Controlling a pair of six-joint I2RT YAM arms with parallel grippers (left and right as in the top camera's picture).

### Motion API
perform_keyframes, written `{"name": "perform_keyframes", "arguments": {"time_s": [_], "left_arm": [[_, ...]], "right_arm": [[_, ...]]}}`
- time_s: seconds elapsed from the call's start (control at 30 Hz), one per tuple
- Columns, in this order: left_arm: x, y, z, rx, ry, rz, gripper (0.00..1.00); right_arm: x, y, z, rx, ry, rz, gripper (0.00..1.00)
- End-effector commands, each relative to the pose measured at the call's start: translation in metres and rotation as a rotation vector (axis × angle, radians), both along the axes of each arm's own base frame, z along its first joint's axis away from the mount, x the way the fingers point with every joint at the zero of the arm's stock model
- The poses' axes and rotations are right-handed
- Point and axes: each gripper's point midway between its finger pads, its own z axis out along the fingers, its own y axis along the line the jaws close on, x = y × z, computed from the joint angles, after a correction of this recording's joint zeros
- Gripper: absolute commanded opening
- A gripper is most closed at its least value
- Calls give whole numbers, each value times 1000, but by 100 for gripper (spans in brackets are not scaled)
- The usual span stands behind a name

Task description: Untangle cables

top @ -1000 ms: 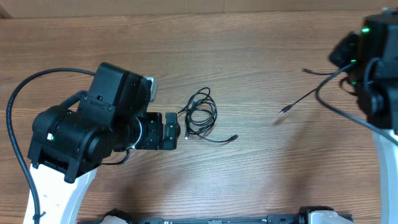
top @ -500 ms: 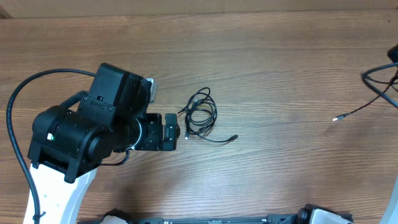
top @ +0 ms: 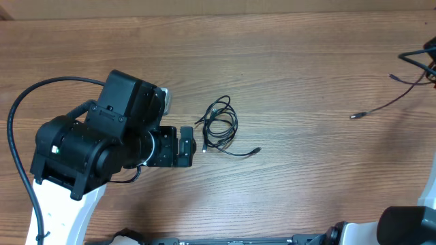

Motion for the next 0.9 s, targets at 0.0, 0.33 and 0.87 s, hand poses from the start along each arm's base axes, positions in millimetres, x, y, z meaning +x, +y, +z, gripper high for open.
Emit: {"name": "perform_keyframes", "arguments": {"time_s": [0.0, 0.33, 0.87], "left_arm": [[-2, -2, -2, -1, 15, -10, 100], [1, -2, -2, 0, 1, -7, 100], [6, -4, 1, -9, -19, -7, 100]], "right_arm": [[-12, -24, 14, -51, -23, -84, 11], [-4, 6, -12, 200, -43, 89, 56], [-15, 200, -54, 649, 178, 740, 90]]}}
